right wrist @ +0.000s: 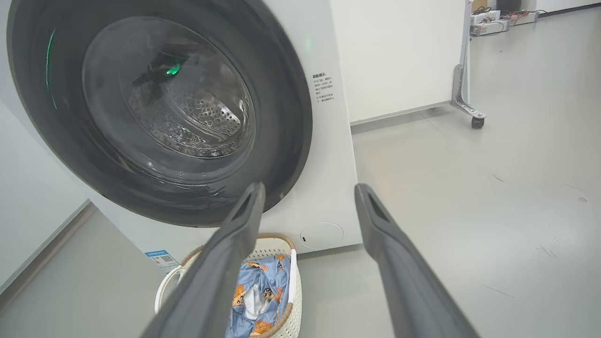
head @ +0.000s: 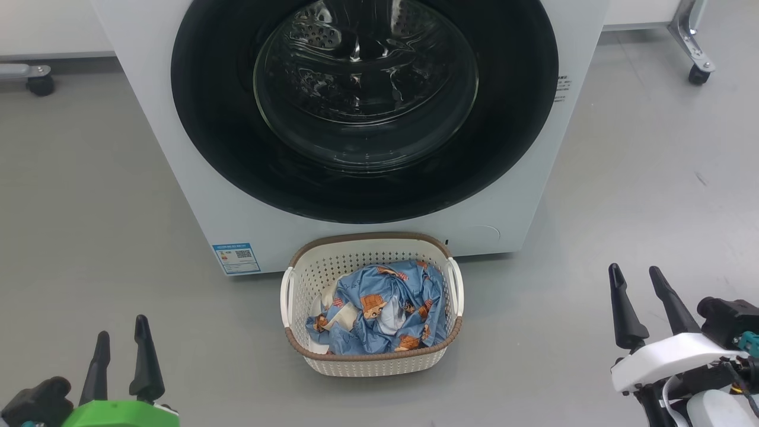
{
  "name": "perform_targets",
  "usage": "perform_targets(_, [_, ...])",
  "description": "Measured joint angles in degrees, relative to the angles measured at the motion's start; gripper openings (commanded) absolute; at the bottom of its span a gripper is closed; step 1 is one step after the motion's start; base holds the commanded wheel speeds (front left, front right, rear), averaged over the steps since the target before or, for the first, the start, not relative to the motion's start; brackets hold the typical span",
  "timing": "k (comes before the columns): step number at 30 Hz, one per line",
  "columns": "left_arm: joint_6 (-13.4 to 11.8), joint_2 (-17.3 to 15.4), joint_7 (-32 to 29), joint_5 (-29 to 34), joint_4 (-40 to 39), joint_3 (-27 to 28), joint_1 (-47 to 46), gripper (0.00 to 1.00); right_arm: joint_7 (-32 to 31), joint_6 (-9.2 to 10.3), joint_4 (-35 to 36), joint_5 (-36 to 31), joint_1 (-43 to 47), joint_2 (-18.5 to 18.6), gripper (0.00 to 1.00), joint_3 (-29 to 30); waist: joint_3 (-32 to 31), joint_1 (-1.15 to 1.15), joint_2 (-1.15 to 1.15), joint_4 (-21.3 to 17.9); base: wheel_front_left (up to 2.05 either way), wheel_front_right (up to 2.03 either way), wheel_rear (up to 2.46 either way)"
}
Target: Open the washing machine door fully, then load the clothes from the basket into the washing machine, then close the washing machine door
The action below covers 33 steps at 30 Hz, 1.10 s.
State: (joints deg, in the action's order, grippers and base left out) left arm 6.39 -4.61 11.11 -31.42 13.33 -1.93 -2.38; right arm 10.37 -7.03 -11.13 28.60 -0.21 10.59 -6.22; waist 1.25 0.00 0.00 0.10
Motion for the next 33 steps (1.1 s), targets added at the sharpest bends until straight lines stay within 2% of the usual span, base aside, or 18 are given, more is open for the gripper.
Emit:
perform_targets(21, [0.0,0.9,3.1,19.1,-1.1,1.0,0.3,1.0,3.7,-0.03,-0.3,-18.0,0.0,0.0,1.0,0.0,0.3,0.0,0.0,0.0,0.0,0.0,0.0])
perform_targets(33, [0.1,1.2,3.1,19.9,-1.2,1.7,0.3,1.0,4.0,-0.04,-0.4,-18.9,0.0,-0.6,1.0,1.1,0.3,0.0,0.0,0.4,0.0,0.0,0.0])
